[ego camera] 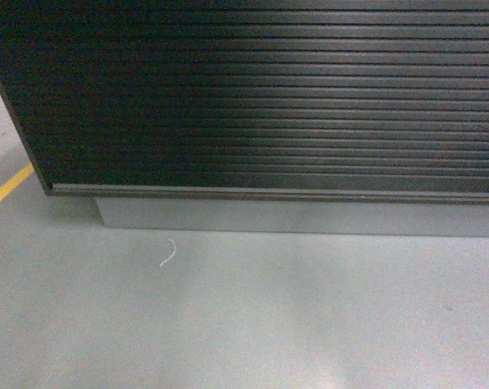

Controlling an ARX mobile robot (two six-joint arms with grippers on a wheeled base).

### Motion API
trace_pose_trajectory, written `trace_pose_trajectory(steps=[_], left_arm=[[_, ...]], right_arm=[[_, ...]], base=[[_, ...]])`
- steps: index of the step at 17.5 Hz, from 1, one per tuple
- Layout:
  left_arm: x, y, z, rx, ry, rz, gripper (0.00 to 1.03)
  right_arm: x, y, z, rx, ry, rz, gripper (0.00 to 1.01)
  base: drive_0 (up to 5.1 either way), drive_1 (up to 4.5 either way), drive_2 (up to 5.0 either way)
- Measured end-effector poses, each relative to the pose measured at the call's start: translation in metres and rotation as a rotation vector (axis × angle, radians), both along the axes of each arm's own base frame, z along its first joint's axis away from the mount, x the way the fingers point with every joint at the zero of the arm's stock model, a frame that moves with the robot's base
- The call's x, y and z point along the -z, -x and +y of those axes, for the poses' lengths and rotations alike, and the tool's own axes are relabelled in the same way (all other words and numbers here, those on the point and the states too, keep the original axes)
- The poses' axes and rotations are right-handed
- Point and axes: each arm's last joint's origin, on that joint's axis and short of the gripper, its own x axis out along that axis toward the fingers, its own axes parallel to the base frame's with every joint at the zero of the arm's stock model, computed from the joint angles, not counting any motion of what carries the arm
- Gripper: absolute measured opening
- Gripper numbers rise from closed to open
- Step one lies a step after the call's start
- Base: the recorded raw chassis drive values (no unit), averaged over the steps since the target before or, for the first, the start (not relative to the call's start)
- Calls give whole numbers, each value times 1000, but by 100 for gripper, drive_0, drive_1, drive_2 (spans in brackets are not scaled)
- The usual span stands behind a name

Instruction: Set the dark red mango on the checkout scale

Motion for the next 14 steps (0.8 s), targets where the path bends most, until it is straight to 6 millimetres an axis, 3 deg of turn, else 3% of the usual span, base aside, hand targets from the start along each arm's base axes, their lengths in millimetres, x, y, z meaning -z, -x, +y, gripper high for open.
trace_pose_trajectory(steps=[14], left_arm=[[0, 0, 0, 0, 0, 0, 98]], right_arm=[[0, 0, 0, 0, 0, 3, 98]], base=[[2, 264, -260]])
